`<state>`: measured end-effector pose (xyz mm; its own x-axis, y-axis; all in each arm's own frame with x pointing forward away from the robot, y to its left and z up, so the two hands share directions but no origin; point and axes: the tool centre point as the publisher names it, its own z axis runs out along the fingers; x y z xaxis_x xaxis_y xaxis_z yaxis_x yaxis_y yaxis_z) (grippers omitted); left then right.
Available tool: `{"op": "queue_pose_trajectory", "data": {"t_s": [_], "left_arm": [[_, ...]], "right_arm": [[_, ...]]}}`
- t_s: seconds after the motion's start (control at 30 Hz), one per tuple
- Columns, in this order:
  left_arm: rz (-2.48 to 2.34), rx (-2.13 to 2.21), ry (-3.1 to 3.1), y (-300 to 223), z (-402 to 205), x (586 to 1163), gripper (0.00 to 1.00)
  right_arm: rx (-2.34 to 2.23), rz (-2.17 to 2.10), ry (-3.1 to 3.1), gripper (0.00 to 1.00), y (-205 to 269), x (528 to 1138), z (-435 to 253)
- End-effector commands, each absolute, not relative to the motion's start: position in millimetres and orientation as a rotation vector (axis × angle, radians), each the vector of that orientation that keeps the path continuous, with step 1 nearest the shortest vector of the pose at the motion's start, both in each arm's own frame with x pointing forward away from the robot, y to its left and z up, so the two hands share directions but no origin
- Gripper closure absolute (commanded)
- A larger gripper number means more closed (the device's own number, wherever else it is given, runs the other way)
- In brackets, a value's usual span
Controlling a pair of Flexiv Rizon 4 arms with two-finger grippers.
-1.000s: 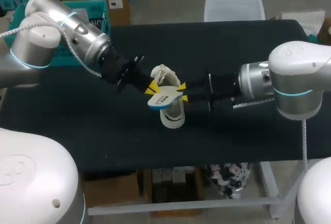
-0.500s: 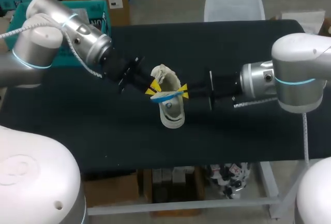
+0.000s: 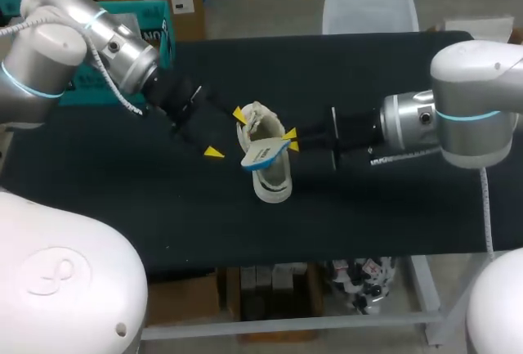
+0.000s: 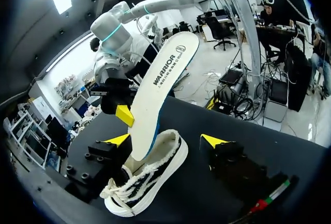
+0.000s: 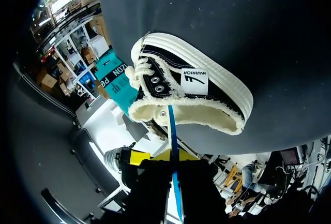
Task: Open the shoe tongue, take the insole out of the shoe, put the insole back into the shoe, and pack the shoe into the shoebox
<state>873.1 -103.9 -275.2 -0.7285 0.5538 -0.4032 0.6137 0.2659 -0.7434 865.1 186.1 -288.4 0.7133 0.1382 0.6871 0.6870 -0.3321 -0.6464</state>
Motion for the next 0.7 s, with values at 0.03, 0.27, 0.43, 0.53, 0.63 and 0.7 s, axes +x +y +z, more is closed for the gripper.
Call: {"op": "queue_pose_trajectory", "data": {"t_s": [0.03,0.27,0.43,0.53,0.63,0.7], "left_arm": [[-1.339,0.831,2.613,-107,-282,864,0.0],[-1.463,0.626,2.863,-101,-283,882,0.0],[-1.427,0.879,2.68,-94,-286,876,0.0],[-1.344,1.111,2.533,-98,-289,874,0.0],[-1.326,1.201,2.456,-102,-294,876,0.0],[-1.318,1.209,2.431,-106,-295,878,0.0]], "right_arm": [[-1.846,-0.651,-0.64,1.0,184,863,-291],[-1.845,-0.651,-0.652,1.0,186,866,-292],[-1.834,-0.649,-0.669,1.0,188,870,-292],[-1.831,-0.646,-0.672,1.0,189,871,-291],[-1.829,-0.647,-0.673,1.0,189,872,-290],[-1.825,-0.65,-0.673,1.0,189,872,-290]]}}
